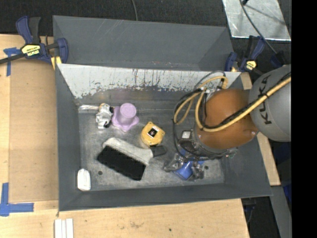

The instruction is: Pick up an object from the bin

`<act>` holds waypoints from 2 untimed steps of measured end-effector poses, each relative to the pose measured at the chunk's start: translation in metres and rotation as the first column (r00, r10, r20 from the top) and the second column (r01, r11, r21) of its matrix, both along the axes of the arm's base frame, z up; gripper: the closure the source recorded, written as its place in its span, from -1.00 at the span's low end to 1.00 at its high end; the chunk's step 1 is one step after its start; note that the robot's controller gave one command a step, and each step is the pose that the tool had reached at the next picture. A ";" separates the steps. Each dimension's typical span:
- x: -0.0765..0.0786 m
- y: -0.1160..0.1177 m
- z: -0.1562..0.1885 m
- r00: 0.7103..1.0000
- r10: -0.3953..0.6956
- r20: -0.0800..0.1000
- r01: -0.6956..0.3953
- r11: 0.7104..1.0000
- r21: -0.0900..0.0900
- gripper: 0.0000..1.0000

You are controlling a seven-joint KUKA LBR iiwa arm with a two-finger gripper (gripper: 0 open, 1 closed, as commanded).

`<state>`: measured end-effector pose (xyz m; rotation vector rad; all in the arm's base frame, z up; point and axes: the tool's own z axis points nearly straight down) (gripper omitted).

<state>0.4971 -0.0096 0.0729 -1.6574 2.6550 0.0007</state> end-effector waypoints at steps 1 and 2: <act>0.000 0.000 0.000 1.000 0.000 0.000 0.000 1.000 0.000 1.00; 0.016 0.003 0.189 0.993 0.121 0.001 -0.121 0.993 -0.007 1.00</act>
Offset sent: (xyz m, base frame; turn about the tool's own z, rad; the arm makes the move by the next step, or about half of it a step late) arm 0.0141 0.0032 0.1838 -0.1227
